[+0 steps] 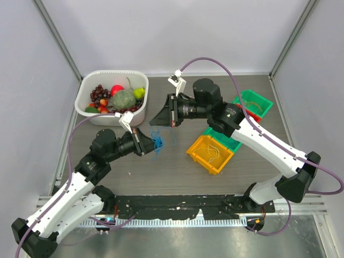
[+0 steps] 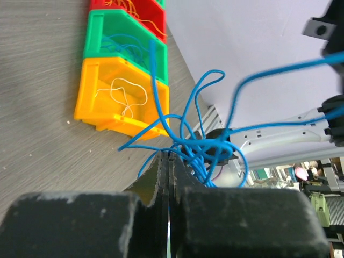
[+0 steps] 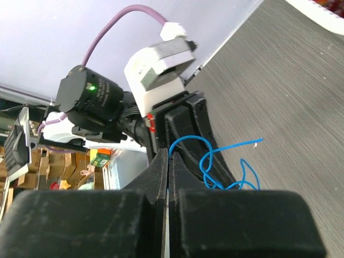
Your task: Untangle the cables
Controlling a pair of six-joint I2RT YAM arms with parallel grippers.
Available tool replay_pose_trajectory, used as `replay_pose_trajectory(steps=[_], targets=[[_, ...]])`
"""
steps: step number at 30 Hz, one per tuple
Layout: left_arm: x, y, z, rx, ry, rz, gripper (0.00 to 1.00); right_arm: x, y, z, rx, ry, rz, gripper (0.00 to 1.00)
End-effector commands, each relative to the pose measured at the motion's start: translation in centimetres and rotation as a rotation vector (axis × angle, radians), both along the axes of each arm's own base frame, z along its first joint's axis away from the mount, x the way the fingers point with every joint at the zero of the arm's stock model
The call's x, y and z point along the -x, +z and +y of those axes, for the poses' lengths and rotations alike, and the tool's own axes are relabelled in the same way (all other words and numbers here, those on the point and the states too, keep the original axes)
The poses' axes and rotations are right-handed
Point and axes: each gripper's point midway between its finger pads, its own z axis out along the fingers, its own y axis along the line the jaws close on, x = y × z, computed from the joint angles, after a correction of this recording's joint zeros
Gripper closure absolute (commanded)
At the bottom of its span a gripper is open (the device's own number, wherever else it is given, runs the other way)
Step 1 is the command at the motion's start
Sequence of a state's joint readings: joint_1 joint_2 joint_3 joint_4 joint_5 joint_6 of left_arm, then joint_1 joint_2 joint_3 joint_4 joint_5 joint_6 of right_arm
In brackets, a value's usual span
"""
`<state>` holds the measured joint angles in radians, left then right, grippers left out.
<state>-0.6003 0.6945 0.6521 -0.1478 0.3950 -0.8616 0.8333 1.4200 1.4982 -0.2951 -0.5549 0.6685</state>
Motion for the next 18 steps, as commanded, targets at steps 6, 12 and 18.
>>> replay_pose_trajectory(steps=[6,12,18], targets=[[2.3,5.2,-0.9,0.263,-0.112,-0.146,1.0,-1.9,-2.7,-1.2,0.168,-0.092,0.043,0.87],[1.1,2.4,-0.4,0.197,-0.032,-0.068,1.0,-4.1,-6.3,-3.5,0.335,-0.204,0.069,0.44],[0.6,1.1,-0.1,0.19,0.011,-0.019,1.0,-4.0,-10.7,-7.0,0.463,-0.18,0.063,0.35]])
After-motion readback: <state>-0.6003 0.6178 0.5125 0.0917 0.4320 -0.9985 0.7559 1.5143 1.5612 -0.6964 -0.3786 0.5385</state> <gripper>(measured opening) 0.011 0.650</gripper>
